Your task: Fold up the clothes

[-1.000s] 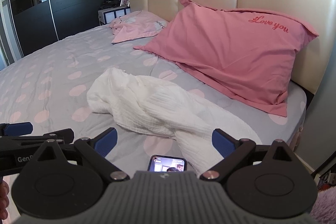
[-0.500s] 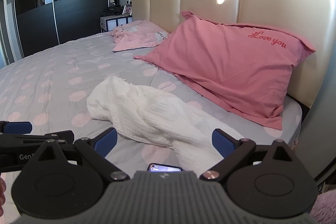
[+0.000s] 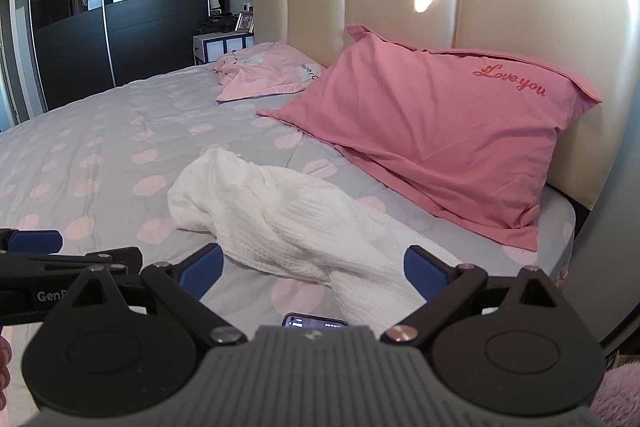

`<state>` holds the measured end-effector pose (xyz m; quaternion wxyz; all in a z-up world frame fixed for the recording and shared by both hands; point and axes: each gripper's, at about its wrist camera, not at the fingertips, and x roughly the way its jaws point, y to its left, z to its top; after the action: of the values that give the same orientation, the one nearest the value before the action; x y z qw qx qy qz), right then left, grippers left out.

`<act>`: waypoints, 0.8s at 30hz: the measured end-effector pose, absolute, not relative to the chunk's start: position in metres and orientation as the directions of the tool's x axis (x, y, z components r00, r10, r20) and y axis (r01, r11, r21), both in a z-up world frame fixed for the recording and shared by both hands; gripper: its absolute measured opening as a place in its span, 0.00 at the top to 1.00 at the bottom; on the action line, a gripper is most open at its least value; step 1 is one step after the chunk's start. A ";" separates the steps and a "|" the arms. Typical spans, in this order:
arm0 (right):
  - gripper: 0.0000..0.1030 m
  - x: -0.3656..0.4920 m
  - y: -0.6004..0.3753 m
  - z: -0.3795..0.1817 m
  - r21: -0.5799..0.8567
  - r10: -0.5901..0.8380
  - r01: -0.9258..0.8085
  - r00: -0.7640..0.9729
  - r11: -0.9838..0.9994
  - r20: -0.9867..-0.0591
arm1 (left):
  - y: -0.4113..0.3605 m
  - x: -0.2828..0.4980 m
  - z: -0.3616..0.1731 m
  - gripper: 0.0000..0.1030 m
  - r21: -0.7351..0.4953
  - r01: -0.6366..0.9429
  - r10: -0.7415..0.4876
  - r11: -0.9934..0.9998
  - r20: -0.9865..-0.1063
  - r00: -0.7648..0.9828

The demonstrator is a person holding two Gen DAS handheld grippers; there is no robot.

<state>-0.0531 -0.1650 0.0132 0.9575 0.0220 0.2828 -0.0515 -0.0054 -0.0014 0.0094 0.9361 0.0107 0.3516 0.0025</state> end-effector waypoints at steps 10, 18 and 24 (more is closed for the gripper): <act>0.05 -0.053 -0.165 0.015 0.012 -0.084 0.107 0.835 0.994 -0.543 | -0.001 -0.007 0.012 0.17 0.021 0.005 0.010 1.000 -0.657 0.753; 0.05 -0.054 -0.164 0.016 0.011 -0.078 0.100 0.835 0.995 -0.545 | -0.001 -0.007 0.013 0.17 0.022 0.005 0.010 1.000 -0.657 0.753; 0.05 -0.054 -0.163 0.016 0.010 -0.073 0.094 0.834 0.996 -0.547 | -0.004 -0.006 0.012 0.17 0.024 0.005 0.012 1.000 -0.658 0.753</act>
<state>-0.0539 -0.1634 0.0159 0.9574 0.0182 0.2850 -0.0437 -0.0060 -0.0039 0.0123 0.9362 0.0123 0.3513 0.0019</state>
